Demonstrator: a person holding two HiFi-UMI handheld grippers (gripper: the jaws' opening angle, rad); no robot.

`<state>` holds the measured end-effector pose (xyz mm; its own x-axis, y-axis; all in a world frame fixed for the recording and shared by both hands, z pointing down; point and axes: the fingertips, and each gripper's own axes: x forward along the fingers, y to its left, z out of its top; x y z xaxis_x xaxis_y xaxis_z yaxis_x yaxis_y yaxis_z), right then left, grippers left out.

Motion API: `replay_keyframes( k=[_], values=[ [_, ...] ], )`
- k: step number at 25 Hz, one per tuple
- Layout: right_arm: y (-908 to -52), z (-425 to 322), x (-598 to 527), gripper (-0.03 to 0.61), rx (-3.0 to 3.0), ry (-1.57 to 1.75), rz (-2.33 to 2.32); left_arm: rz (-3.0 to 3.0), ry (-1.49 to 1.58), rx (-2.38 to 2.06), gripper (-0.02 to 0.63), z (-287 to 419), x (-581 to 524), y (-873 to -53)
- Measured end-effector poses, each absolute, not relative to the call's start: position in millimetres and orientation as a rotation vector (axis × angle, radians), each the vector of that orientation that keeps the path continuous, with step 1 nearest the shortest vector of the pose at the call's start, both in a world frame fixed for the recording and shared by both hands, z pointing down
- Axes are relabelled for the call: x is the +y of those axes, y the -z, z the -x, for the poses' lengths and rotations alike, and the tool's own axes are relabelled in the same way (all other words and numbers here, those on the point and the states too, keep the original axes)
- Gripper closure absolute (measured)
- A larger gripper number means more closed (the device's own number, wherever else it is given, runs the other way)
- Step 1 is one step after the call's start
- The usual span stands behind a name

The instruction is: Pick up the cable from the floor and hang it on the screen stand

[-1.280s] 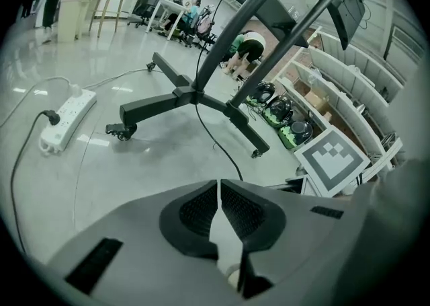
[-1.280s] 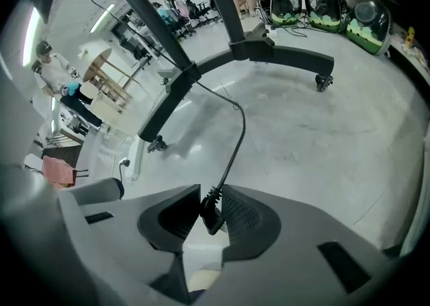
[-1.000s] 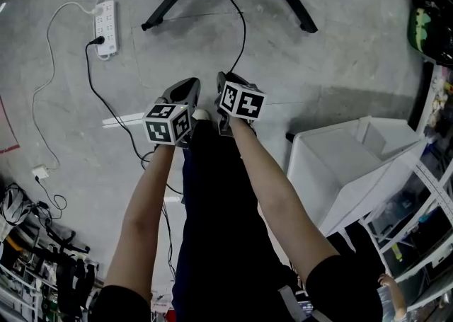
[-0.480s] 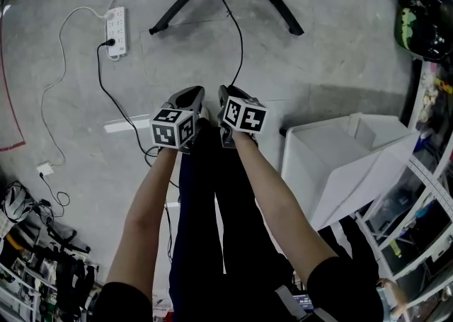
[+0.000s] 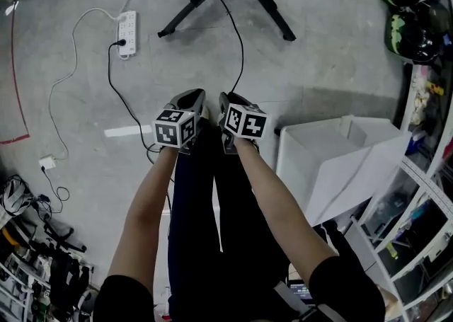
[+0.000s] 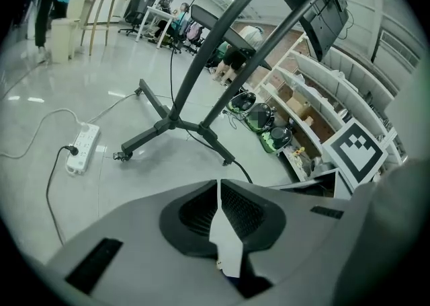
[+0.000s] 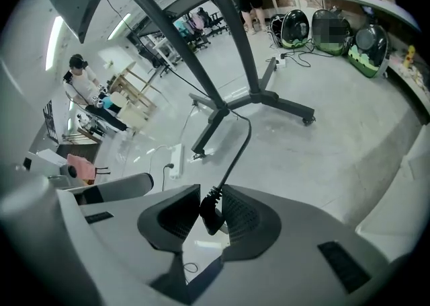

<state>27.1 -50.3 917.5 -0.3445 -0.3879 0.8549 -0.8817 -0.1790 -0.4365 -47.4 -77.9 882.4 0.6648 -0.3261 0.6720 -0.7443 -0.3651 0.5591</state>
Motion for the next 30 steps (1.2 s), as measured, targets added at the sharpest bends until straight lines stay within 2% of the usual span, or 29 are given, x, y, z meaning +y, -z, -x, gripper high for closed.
replay_keyframes(
  k=[19,30],
  values=[
    [-784,-42,-59,0.463,-1.724,-1.486,-1.451,-2.055,-0.588,-0.751,0.591,26,-65,-765],
    [-695,-36,-76,0.463,-1.901,-1.531,-1.463,-2.129,-0.500,-0.738,0.591,16,-78,-683]
  ],
)
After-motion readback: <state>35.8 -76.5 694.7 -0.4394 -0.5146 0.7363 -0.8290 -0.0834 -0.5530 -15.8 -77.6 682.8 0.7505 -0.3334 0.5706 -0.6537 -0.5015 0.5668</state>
